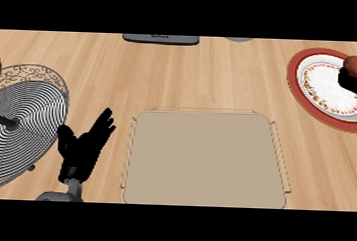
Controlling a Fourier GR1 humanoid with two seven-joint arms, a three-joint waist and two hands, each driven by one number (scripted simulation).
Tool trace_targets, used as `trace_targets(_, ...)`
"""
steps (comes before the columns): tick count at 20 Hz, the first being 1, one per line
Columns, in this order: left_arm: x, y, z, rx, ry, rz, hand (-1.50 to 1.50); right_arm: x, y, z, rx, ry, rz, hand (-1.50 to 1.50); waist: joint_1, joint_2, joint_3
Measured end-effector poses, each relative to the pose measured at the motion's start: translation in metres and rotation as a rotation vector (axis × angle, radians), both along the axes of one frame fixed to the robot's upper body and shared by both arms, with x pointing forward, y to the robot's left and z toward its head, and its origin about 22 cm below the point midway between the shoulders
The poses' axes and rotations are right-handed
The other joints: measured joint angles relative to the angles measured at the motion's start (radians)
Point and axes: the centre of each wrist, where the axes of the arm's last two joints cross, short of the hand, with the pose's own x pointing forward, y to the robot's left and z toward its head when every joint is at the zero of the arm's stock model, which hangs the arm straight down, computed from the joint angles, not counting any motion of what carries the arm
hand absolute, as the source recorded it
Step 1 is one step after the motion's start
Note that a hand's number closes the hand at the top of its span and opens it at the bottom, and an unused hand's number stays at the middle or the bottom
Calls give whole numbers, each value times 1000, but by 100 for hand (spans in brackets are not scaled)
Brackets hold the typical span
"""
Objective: Pick the sweet potato from the tray and place it in the plate
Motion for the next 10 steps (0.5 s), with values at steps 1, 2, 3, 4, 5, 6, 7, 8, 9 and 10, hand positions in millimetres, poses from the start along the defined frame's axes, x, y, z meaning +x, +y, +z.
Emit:
trace_targets(1,0,-2,-2,-4,-1,-2,0,0,-6,0,-2,-2,1,150,2,1,1)
trace_targets(2,1,-3,-1,-5,-5,-4,0,-2,-15,-1,24,32,-16,150,6,3,0)
trace_targets(3,2,-4,0,-4,-7,-7,0,-5,-23,-3,47,73,-24,-150,11,6,0)
trace_targets(4,3,-5,0,-3,-10,-12,0,-9,-31,-7,58,124,-32,-150,15,8,0)
trace_targets(5,4,-6,2,1,-15,-20,0,-12,-38,-10,64,177,-35,-150,21,11,1)
trace_targets(6,4,-6,2,0,-19,-22,0,-14,-42,-11,73,226,-24,-150,25,12,1)
trace_targets(7,4,-7,3,-2,-17,-24,0,-16,-48,-10,89,266,-12,-150,28,13,1)
trace_targets(8,5,-8,3,-6,-18,-32,0,-17,-50,-12,101,294,-1,-150,33,16,1)
trace_targets(9,6,-7,4,-2,-17,-32,0,-18,-51,-13,116,313,17,-150,34,17,2)
trace_targets(10,7,-8,4,-1,-14,-37,0,-17,-53,-11,127,325,33,-150,38,18,2)
